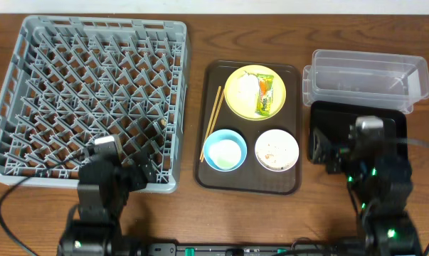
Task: Sort waste into correct bins and load items into the dishwasher
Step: 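Move the right gripper over the yellow plate and grasp the white tissue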
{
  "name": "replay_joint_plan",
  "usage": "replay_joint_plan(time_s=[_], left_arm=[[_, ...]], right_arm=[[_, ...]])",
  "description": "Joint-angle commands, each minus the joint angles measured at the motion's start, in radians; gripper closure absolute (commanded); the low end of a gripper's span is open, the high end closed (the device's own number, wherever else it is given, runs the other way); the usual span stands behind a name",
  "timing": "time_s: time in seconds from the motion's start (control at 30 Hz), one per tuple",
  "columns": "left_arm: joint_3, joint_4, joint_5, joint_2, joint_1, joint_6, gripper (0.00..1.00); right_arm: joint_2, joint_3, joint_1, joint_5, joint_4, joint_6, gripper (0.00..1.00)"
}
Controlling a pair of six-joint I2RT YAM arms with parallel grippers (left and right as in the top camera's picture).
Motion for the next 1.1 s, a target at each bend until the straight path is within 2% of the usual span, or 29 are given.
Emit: replay_joint_plan(time_s=[0.0, 0.2, 0.3, 0.4, 0.53, 0.7, 1.07], left_arm=[[0.126, -0.085, -0.008, 0.111, -0.003, 0.003, 0.06], [0.253, -0.231, -0.011, 0.241, -0.003, 0.021, 0.06], [0.267, -0.256, 0.001, 0.258, -0.003, 0.020, 0.06], [0.267, -0.257, 0.000, 0.256, -0.003, 0.020, 0.06], [0.267, -0.256, 0.000, 0.256, -0.003, 0.020, 0.06], [0.267, -0.249, 0.000, 0.257, -0.003, 0.019, 0.06], [0.267, -0.249, 0.000, 0.257, -0.003, 0.020, 0.06]], right_arm=[[0.141, 0.149, 0.008, -0.093, -0.049, -0.055, 0.01], [0.411, 0.436, 0.009, -0.096, -0.277, -0.129, 0.01], [0.531, 0.575, 0.009, -0.095, -0.417, -0.182, 0.01], [0.596, 0.652, 0.008, -0.125, -0.467, -0.151, 0.01], [0.612, 0.661, 0.009, -0.171, -0.347, -0.090, 0.01], [0.642, 0.661, 0.037, -0.195, -0.180, -0.091, 0.01], [0.847, 0.665, 0.216, -0.131, -0.055, -0.076, 0.01]])
